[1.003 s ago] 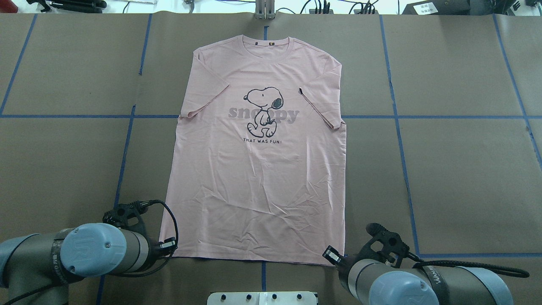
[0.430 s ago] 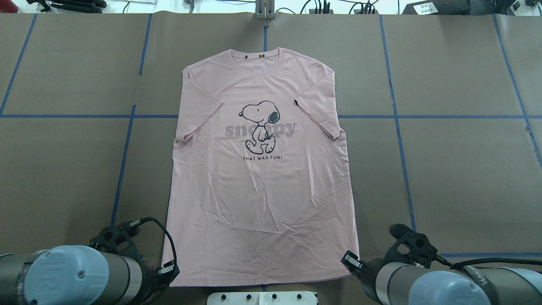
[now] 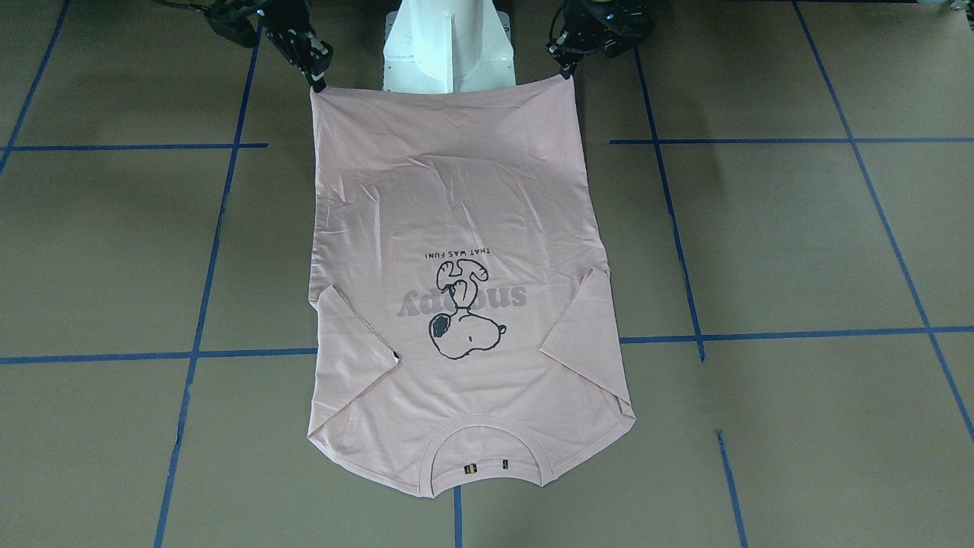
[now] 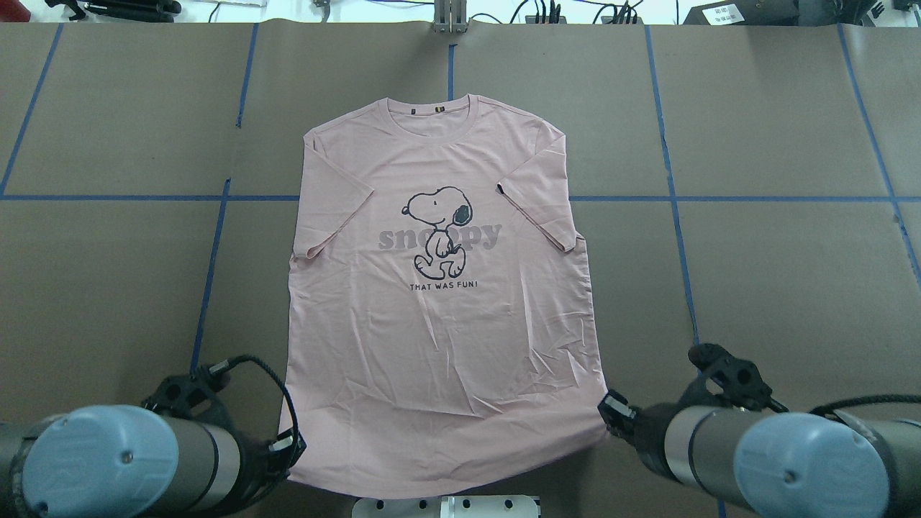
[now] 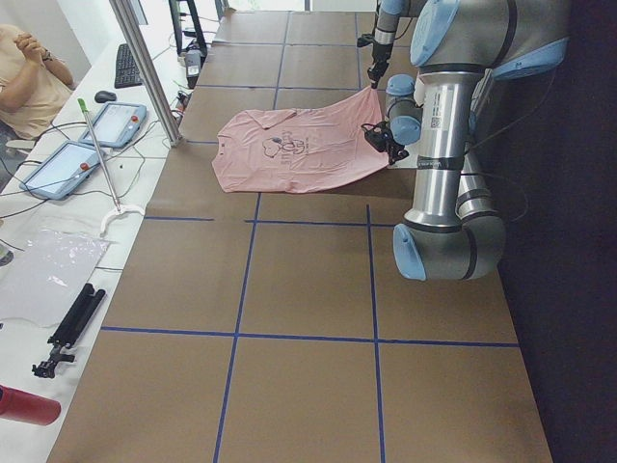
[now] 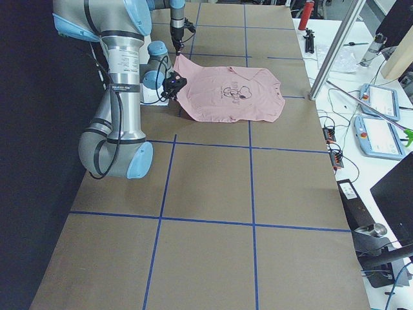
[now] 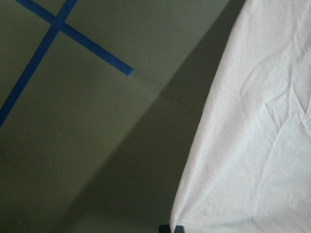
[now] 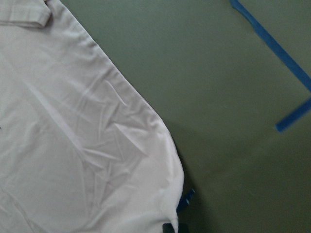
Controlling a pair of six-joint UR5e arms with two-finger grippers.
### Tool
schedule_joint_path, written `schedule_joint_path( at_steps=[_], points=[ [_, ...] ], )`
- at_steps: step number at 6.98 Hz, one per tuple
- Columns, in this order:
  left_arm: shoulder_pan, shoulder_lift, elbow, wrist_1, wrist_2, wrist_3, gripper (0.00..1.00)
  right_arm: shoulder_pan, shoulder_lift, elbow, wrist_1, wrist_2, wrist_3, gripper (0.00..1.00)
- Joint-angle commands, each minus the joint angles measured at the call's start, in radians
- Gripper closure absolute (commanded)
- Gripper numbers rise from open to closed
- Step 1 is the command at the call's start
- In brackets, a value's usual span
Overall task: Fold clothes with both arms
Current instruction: 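Lift the hem with both grippers and fold it toward the collar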
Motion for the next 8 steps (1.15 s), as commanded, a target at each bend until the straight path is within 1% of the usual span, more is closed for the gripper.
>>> schedule_joint_path(
  at_steps=[1,2,3,4,5,7,8],
  points=[
    [-0.245,-0.173,0.153,-0.001,-0.002,0.201,1.00,0.246,0.201,-0.245,0.001,0.023,-0.268,1.00],
    [-0.365,-0.220,0.173,-0.001,-0.010,0.304,1.00,0.376,0.232,-0.238,-0.005,0.154,-0.313,1.00],
    [-0.439,-0.229,0.173,-0.001,-0.013,0.330,1.00,0.496,0.231,-0.191,-0.008,0.256,-0.324,1.00],
    [-0.499,-0.232,0.174,-0.001,-0.015,0.382,1.00,0.578,0.231,-0.201,-0.010,0.302,-0.400,1.00],
    [-0.540,-0.234,0.184,-0.005,-0.015,0.441,1.00,0.613,0.264,-0.271,-0.010,0.294,-0.533,1.00],
    [-0.559,-0.246,0.240,-0.056,-0.013,0.447,1.00,0.652,0.412,-0.469,-0.008,0.292,-0.547,1.00],
    [-0.559,-0.257,0.268,-0.070,-0.010,0.447,1.00,0.673,0.469,-0.534,-0.004,0.292,-0.547,1.00]
  ],
)
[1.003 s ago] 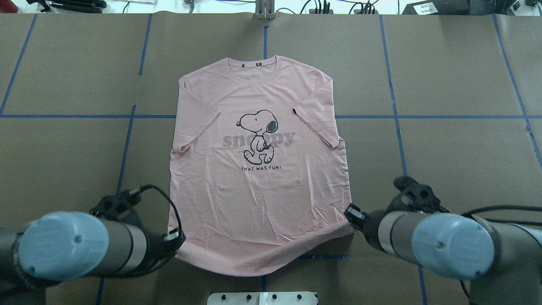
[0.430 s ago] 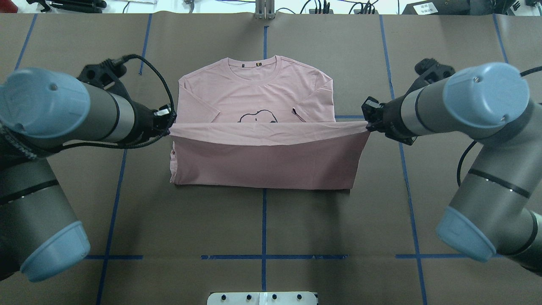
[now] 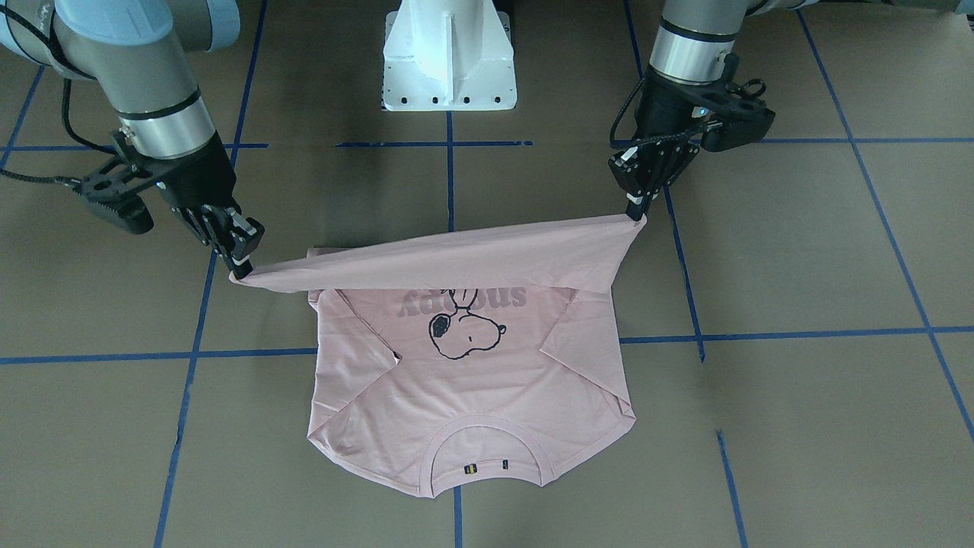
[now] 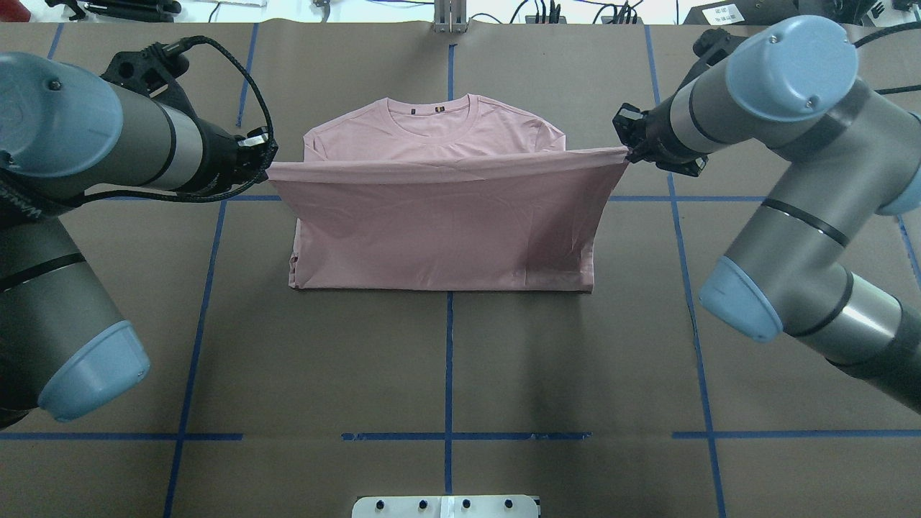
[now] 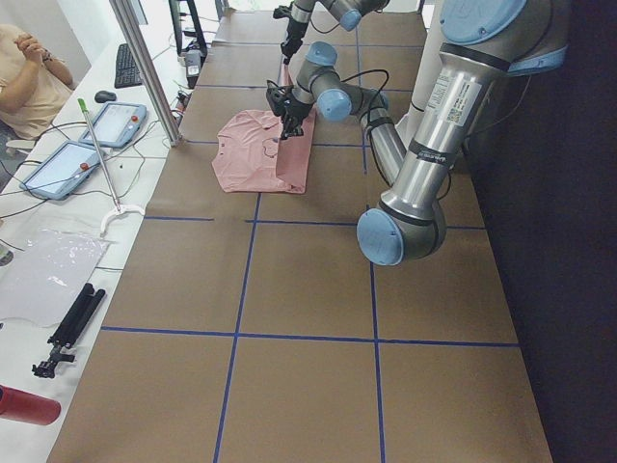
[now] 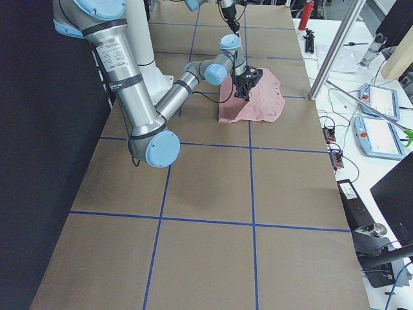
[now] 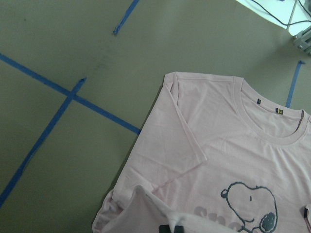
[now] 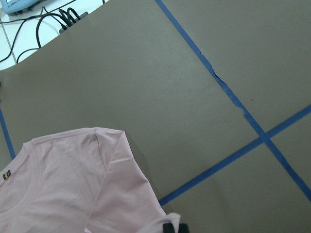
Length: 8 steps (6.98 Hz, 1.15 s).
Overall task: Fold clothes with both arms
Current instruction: 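Lift the hem with both grippers and fold it toward the collar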
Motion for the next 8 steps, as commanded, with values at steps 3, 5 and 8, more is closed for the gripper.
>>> schedule_joint_path(
  at_steps=[3,5,8],
  points=[
    [-0.011,-0.028,0.093,-0.049,0.007,0.003,1.00,0.070,0.253,-0.331,0.013,0.000,-0.007,1.00],
    [-0.038,-0.045,0.209,-0.170,0.016,0.005,1.00,0.069,0.324,-0.536,0.156,-0.007,0.011,1.00],
    [-0.058,-0.147,0.593,-0.579,0.097,0.003,1.00,0.034,0.372,-0.739,0.297,-0.035,0.014,1.00]
  ],
)
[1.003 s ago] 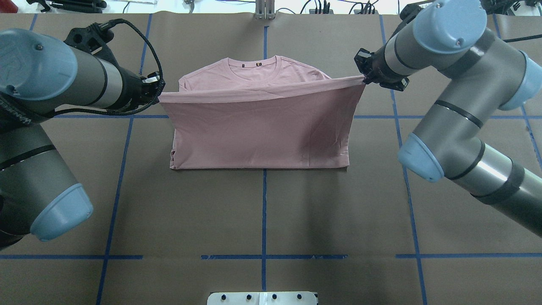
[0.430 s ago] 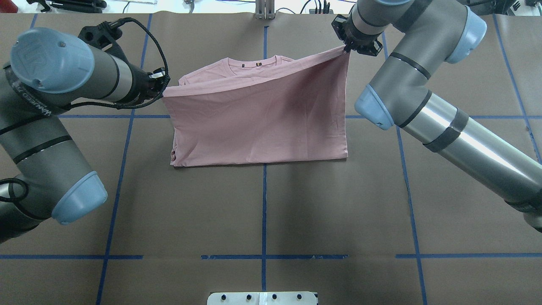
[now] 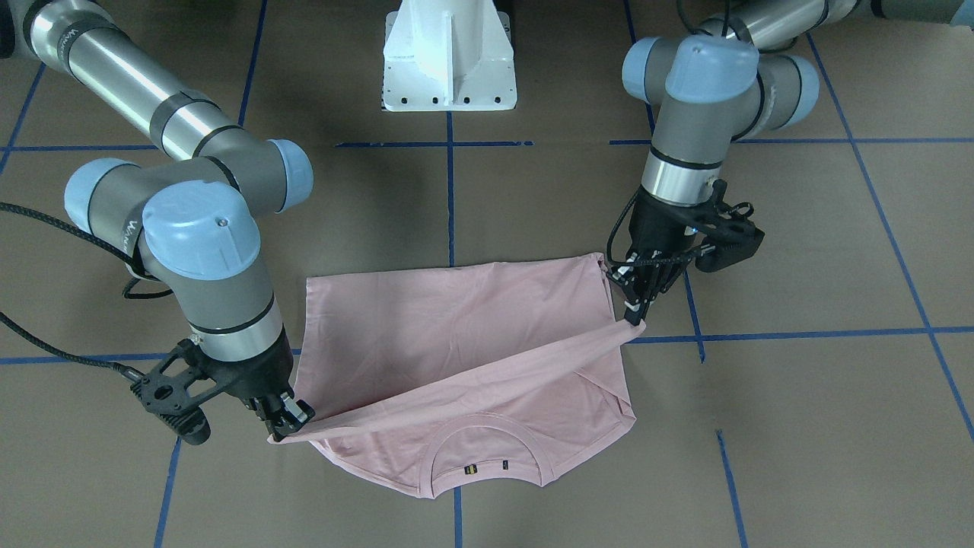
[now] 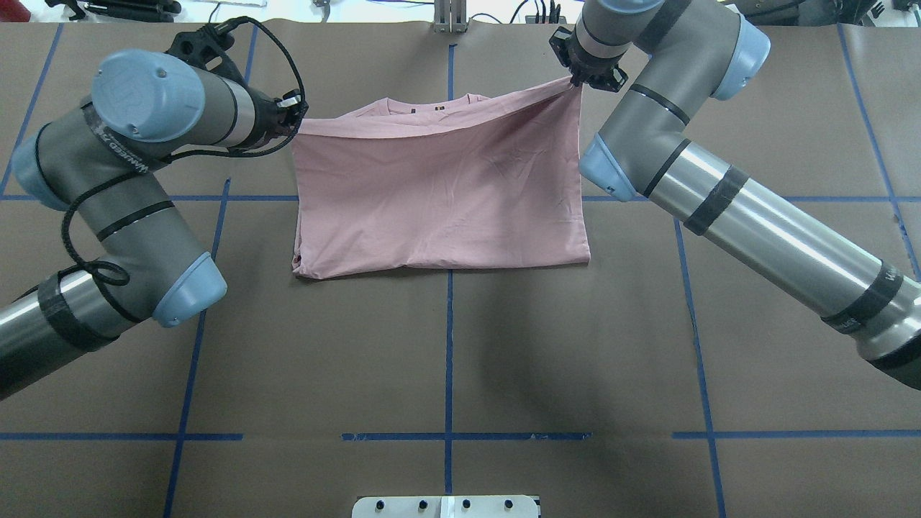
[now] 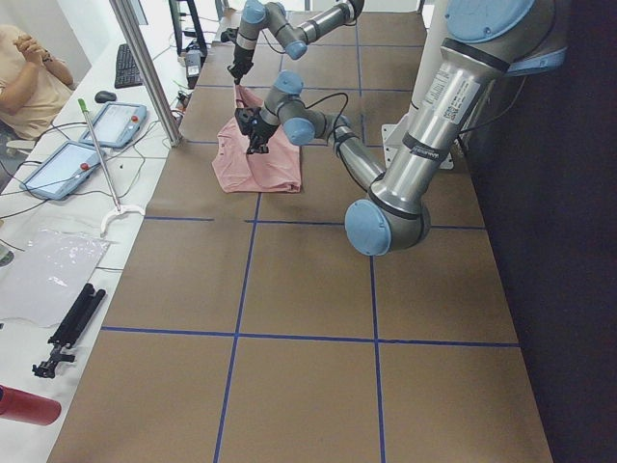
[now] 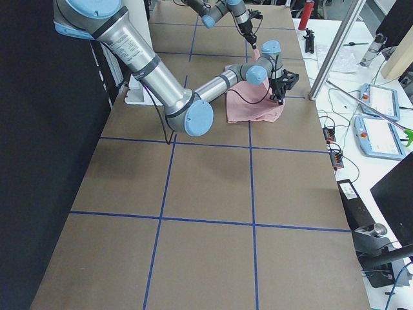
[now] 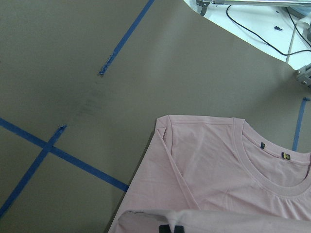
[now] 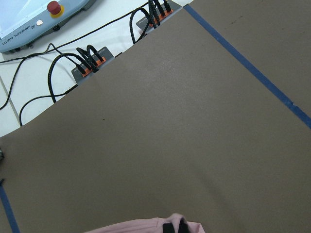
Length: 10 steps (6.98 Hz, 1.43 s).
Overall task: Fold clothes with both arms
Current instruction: 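Lay the folded hem down at the collar and open both grippers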
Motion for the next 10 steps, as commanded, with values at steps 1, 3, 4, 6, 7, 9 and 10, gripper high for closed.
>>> schedule_joint_path(
  at_steps=[1,3,4,6,7,9,10],
  points=[
    [-0.017,-0.084,0.273,-0.240,0.052,0.001,1.00,-0.028,0.011,-0.086,0.064,-0.024,0.005,1.00],
    [-0.017,-0.137,0.436,-0.352,0.083,0.033,0.97,-0.043,0.017,-0.191,0.166,-0.053,0.002,1.00],
    [-0.019,-0.134,0.459,-0.383,0.084,0.034,0.97,-0.044,0.055,-0.235,0.168,-0.054,0.002,0.98],
    [-0.031,-0.120,0.460,-0.388,0.084,0.110,0.97,-0.051,0.074,-0.258,0.168,-0.057,-0.001,0.93],
    [-0.028,-0.103,0.459,-0.388,0.089,0.112,0.94,-0.051,0.089,-0.268,0.170,-0.059,0.001,0.76],
    [-0.025,-0.089,0.460,-0.388,0.088,0.114,0.94,-0.055,0.094,-0.278,0.170,-0.065,-0.001,0.64],
    [-0.022,-0.083,0.459,-0.388,0.088,0.114,0.90,-0.075,0.094,-0.280,0.170,-0.100,0.001,0.58]
  ],
)
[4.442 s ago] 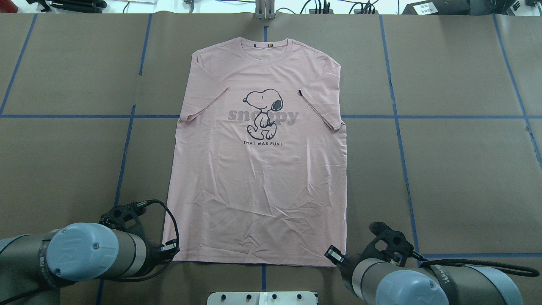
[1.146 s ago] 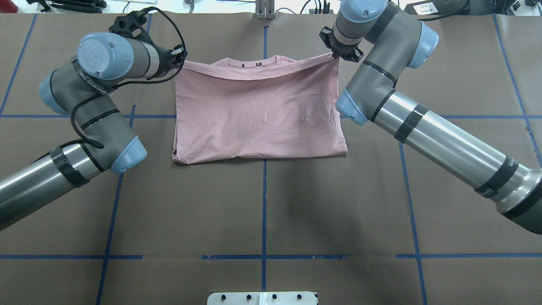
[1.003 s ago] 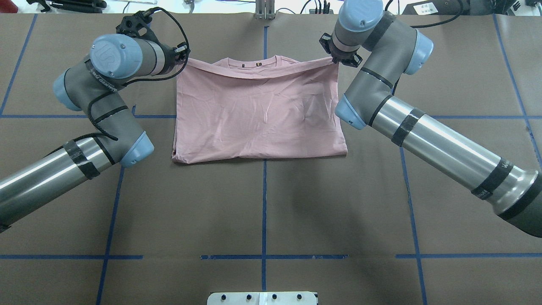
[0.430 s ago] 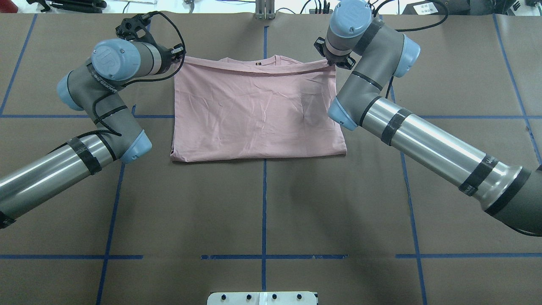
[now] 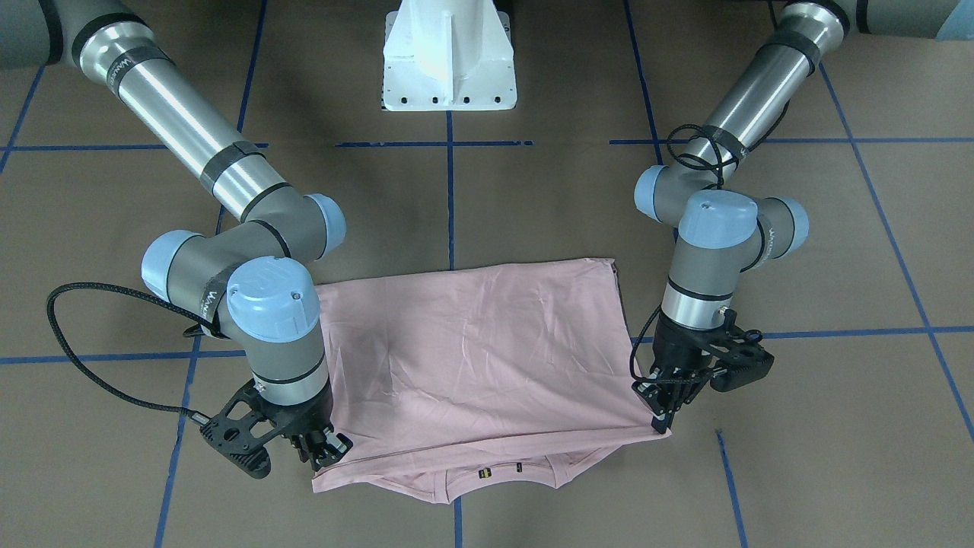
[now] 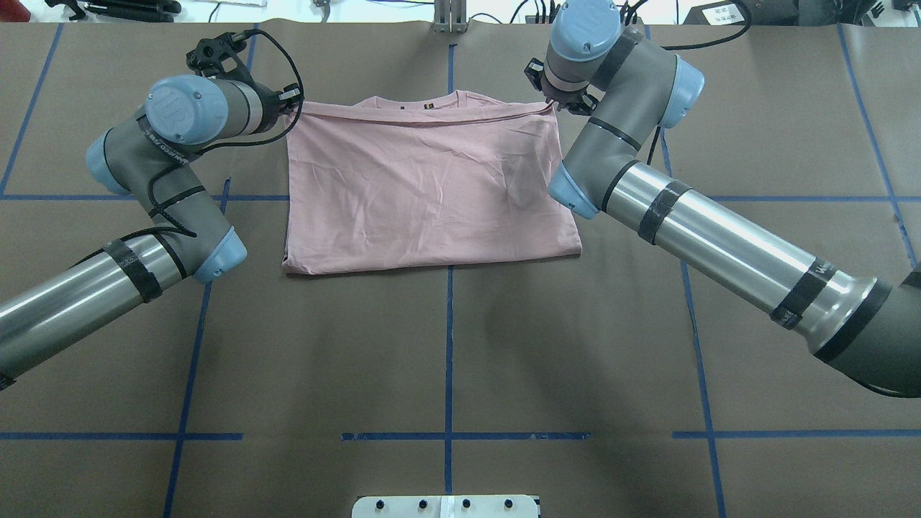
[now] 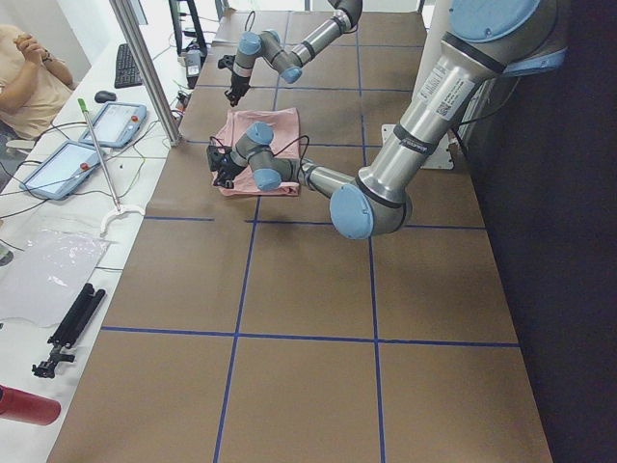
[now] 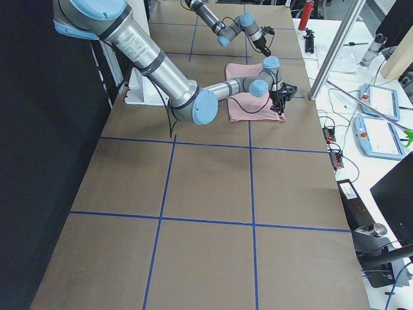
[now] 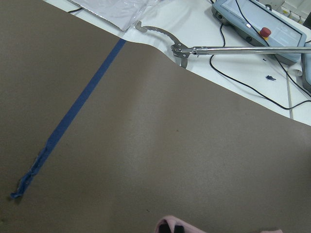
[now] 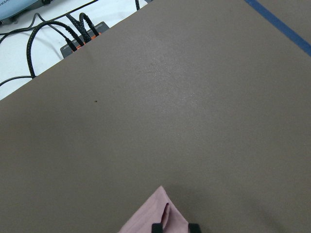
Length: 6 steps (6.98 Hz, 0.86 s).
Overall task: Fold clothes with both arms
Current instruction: 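Lay the folded hem down at the collar and open both grippers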
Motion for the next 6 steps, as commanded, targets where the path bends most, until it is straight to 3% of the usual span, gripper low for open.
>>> schedule_joint_path(
  at_steps=[1,2,3,4,6],
  points=[
    [0.003,0.009,-0.003,-0.002,0.000,0.001,0.83,-0.021,0.004,0.007,0.000,-0.035,0.004,0.54],
    [0.003,0.020,-0.012,-0.003,0.000,0.000,0.77,-0.020,-0.014,0.083,-0.001,-0.030,0.022,0.46],
    [0.005,0.067,-0.085,-0.029,-0.002,-0.002,0.75,-0.039,-0.106,0.246,-0.006,-0.012,0.071,0.39],
    [0.009,0.116,-0.180,-0.037,-0.006,-0.003,0.75,-0.088,-0.207,0.387,-0.017,0.023,0.082,0.39],
    [0.019,0.121,-0.191,-0.040,-0.005,-0.002,0.75,-0.169,-0.361,0.610,-0.113,0.022,0.161,0.36]
  ],
)
